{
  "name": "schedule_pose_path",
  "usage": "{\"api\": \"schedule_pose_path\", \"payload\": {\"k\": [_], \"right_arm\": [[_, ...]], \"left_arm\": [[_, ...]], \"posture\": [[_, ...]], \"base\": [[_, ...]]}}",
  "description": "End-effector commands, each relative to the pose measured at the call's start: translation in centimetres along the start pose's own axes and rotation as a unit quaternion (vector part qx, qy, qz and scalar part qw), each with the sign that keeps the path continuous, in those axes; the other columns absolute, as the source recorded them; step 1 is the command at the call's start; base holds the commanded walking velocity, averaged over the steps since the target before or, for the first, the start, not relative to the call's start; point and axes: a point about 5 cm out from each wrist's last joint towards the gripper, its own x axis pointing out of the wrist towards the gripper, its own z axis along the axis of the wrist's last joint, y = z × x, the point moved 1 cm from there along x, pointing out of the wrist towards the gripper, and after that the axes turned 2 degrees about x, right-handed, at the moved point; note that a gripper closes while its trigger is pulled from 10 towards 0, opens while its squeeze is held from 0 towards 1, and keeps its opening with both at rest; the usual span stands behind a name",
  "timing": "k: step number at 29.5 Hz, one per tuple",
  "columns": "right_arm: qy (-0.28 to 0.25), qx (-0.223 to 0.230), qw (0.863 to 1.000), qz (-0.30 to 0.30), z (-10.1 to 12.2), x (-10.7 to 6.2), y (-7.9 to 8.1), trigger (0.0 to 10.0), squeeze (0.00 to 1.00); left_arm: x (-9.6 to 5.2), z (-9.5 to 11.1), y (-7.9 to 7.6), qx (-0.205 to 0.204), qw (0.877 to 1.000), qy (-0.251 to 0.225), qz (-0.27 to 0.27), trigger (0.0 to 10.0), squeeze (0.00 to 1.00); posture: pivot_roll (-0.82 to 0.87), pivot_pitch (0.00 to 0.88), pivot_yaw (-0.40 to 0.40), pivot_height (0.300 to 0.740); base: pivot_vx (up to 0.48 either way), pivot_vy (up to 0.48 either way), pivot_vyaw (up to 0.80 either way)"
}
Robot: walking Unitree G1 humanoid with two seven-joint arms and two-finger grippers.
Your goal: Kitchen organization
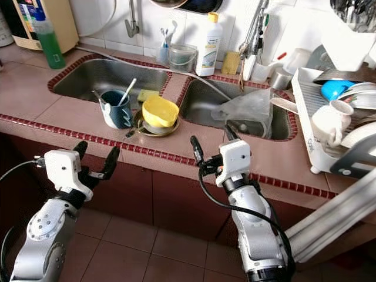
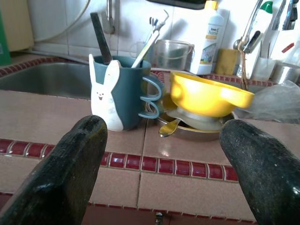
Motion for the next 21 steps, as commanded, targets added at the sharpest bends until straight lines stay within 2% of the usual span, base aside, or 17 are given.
{"api": "schedule_pose_path", "payload": {"k": [1,21], "right_arm": [[0.0,0.0,1.0,0.002,0.04,0.13,-0.05,10.0,0.0],[-0.001,-0.002,1.0,0.004,0.13,0.04,0.0,10.0,0.0]], "left_arm": [[-0.07,0.1,-0.07,0.001,1.0,0.001,-0.004,10.0,0.0],[0.03,0.16,-0.21,0.0,1.0,0.002,-0.006,10.0,0.0]], "posture": [[0.0,0.007,-0.049,0.74],[0.0,0.012,-0.045,0.74]], "base": [[0.319,0.0,0.0],[0.313,0.0,0.0]]}}
